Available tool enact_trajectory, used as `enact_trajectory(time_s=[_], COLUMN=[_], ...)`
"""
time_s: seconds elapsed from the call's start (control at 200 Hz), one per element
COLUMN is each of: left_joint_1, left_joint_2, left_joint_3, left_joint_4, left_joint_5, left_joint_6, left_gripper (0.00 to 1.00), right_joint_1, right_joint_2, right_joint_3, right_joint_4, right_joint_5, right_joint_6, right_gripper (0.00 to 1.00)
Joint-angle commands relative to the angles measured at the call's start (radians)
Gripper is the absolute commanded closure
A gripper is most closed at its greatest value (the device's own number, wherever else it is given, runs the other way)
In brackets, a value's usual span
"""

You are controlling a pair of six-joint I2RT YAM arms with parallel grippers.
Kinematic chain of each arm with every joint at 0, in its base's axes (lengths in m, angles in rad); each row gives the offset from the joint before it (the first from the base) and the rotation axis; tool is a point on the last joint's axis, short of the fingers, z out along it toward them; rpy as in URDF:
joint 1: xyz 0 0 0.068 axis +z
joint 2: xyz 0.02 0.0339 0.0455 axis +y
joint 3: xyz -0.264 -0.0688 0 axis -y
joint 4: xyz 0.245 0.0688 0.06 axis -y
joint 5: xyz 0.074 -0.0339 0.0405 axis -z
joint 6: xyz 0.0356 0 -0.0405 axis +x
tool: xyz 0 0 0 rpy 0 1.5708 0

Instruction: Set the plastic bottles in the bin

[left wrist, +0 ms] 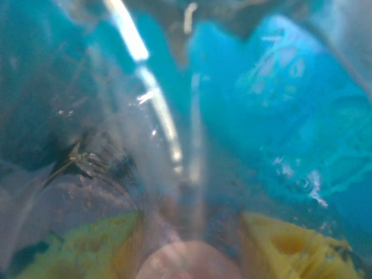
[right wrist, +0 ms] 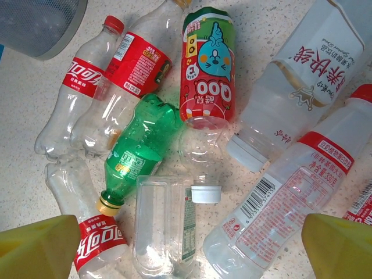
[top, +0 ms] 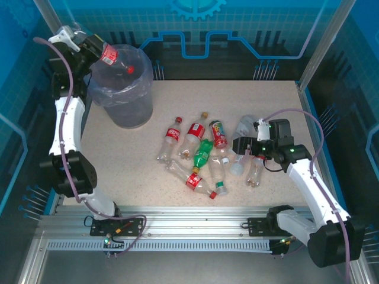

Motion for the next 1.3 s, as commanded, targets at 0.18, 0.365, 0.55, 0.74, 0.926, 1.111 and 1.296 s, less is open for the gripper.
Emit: enact_trajectory(time_s=[0.18,0.365,0.55,0.74,0.926,1.111,1.296], left_joint_1=[-0.048,-0.107,-0.135,-0.139,-0.143,-0.143,-0.143], left_joint_2=[0.159,0.233,0.303,0.352,0.39,0.408,0.405], left_joint_3=[0.136,0.199,0.234,0.235,0.233,0.234,0.235], left_joint_4=[-0.272,-0.396,-0.49,-0.519,-0.536,-0.543,-0.544], left_joint_5=[-0.019,-0.076,-0.103,-0.102,-0.099,-0.088,-0.076], left_joint_6=[0.296,0.459,0.538,0.554,0.573,0.575,0.576], left_gripper=[1.0,1.0,1.0,1.0,1.0,0.75,0.43], right_joint_1=[-0.026,-0.03,-0.032,-0.034,-0.035,-0.036,-0.037], right_joint_2=[-0.025,-0.022,-0.011,-0.007,-0.006,-0.008,-0.012], right_joint_3=[0.006,0.004,0.01,0.009,0.004,-0.002,-0.005], right_joint_4=[-0.037,-0.033,-0.037,-0.038,-0.037,-0.04,-0.044], right_joint_5=[0.009,0.009,0.014,0.025,0.032,0.04,0.049], right_joint_6=[0.011,0.02,0.015,0.012,0.009,0.007,0.009], right_gripper=[0.02,0.02,0.02,0.02,0.02,0.02,0.02])
